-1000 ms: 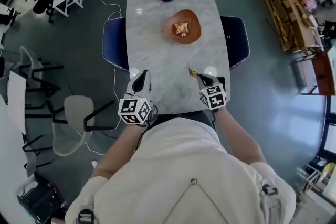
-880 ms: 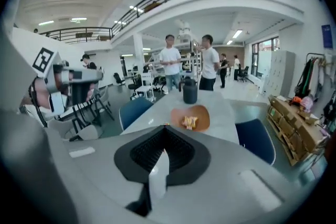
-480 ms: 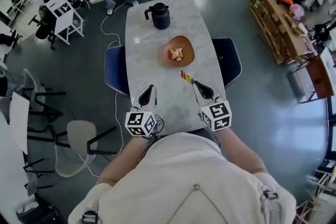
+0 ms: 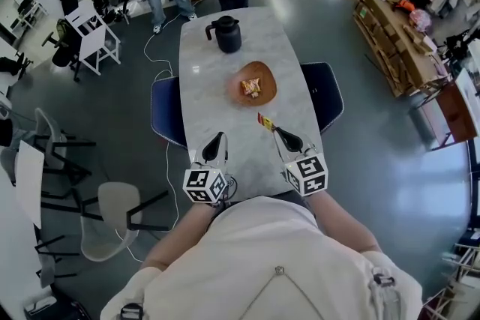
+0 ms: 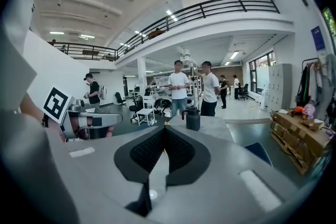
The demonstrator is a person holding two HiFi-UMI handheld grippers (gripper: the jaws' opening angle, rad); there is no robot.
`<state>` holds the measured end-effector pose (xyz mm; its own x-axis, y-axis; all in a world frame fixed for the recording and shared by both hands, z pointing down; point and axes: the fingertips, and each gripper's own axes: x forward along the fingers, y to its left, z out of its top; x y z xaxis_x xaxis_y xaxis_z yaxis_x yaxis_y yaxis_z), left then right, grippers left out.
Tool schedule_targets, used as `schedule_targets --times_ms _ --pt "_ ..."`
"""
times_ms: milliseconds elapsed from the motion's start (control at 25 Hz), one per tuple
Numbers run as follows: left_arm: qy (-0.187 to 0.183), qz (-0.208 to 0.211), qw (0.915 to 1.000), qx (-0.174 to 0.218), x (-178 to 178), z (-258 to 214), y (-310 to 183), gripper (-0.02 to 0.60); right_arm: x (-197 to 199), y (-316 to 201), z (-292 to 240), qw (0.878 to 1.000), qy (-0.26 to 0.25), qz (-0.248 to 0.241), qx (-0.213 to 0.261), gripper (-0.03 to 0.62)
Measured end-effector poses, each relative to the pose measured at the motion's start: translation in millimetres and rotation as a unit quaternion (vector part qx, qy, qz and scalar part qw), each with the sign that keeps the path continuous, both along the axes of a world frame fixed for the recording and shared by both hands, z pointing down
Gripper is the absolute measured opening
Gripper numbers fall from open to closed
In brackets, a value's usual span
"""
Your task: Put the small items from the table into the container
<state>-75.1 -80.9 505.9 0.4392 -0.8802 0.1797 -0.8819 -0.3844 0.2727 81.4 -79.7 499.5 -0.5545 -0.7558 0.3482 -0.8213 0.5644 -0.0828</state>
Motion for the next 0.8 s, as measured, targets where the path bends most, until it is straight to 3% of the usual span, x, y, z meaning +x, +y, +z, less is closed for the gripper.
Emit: schedule_targets --times_ms 480,800 --pt "0.007 -0.019 0.9997 -0.01 -19.2 8.1 -3.8 0.005 0.6 -23.3 28.2 0.999 0.005 0.004 -0.052 0.027" --pt "0.006 -0.053 0.998 -0.033 -53.5 22.5 -11.7 0.005 -3.4 -78.3 62.5 0.996 0.025 0.007 -0.087 0.027"
